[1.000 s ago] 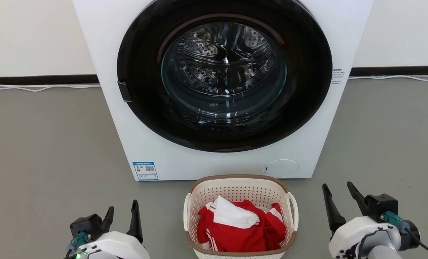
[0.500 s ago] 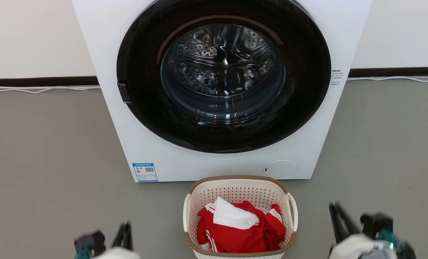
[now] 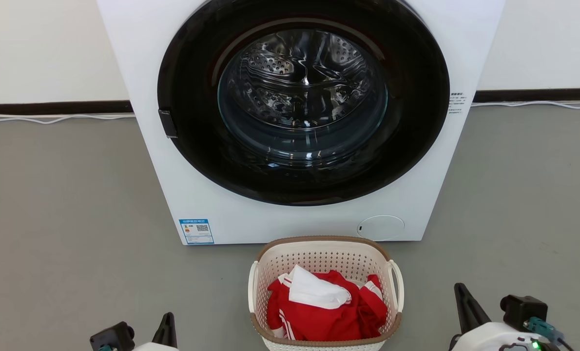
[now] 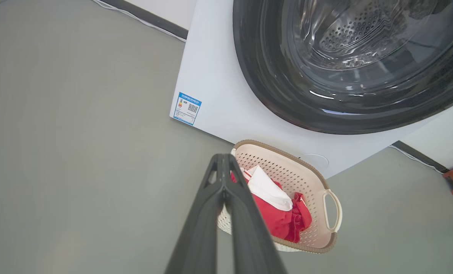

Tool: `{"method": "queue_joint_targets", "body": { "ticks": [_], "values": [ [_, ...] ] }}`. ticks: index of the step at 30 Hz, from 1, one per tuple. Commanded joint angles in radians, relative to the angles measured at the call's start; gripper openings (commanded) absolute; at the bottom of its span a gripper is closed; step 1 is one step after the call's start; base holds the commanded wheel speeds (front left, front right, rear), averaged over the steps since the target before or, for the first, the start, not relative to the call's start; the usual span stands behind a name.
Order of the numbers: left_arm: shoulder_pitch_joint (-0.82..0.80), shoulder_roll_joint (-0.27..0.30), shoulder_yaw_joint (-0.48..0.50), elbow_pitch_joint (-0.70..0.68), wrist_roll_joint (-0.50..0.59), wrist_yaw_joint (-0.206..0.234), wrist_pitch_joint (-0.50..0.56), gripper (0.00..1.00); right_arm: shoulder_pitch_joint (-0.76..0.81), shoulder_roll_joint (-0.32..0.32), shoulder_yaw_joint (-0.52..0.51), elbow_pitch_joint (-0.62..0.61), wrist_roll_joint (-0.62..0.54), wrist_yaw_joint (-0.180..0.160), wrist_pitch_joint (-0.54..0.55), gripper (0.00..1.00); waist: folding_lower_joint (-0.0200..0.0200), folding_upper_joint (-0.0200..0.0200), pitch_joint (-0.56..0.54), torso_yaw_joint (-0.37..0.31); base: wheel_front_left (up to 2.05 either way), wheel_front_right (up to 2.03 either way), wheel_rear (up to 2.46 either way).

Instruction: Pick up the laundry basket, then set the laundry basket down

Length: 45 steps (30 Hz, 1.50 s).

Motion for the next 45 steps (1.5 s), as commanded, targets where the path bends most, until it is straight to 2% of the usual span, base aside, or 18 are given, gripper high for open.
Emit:
{"method": "queue_joint_targets", "body": {
  "ticks": [1,45],
  "values": [
    [-0.038,0.005,0.012,-0.035,-0.029,-0.009,0.003,0.0,-0.032,-0.005,-0.005,-0.037,0.032,0.001,0.012,0.0,-0.0002,-0.0001,0.001,0.0,0.0,0.0,0.0],
    [-0.037,0.011,0.073,-0.173,-0.446,-0.063,0.129,0.0,-0.008,0.004,-0.042,-0.195,0.551,0.003,0.136,0.0,-0.0003,-0.0001,0.023,0.002,0.0,0.0,0.0]
  ]
}}
